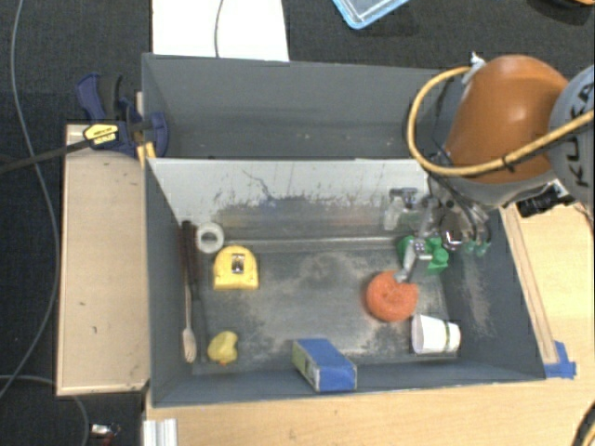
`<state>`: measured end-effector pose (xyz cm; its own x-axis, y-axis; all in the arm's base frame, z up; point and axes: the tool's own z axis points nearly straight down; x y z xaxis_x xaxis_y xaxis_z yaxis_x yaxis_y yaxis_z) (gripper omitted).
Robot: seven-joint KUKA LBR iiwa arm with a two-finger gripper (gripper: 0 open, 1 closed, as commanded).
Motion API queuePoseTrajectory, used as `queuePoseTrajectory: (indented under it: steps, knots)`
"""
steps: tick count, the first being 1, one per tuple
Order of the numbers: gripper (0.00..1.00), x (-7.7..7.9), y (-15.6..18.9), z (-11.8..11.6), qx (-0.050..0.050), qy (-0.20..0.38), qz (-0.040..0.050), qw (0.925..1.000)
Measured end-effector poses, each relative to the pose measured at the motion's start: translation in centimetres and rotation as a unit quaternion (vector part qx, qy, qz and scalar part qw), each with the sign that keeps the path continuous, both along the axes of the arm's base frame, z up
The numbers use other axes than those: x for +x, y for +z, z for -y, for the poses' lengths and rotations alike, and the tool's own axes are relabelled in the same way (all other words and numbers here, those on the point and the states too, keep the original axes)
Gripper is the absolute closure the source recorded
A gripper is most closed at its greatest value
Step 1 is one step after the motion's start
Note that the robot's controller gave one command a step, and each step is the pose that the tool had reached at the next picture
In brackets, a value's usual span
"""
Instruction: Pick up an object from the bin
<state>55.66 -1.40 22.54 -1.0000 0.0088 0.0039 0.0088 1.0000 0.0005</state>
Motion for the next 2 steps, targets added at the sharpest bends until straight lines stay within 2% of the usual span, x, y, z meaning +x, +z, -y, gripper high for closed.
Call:
queuePoseTrajectory:
  steps: [1, 2]
  knots:
    - [0.0, 0.1, 0.4, 0.0, 0.0, 0.0, 0.0037, 1.0]
    - [0.0, -1.4, -4.1, 2.7, 0.0, 0.054, 0.0058, 0.9985]
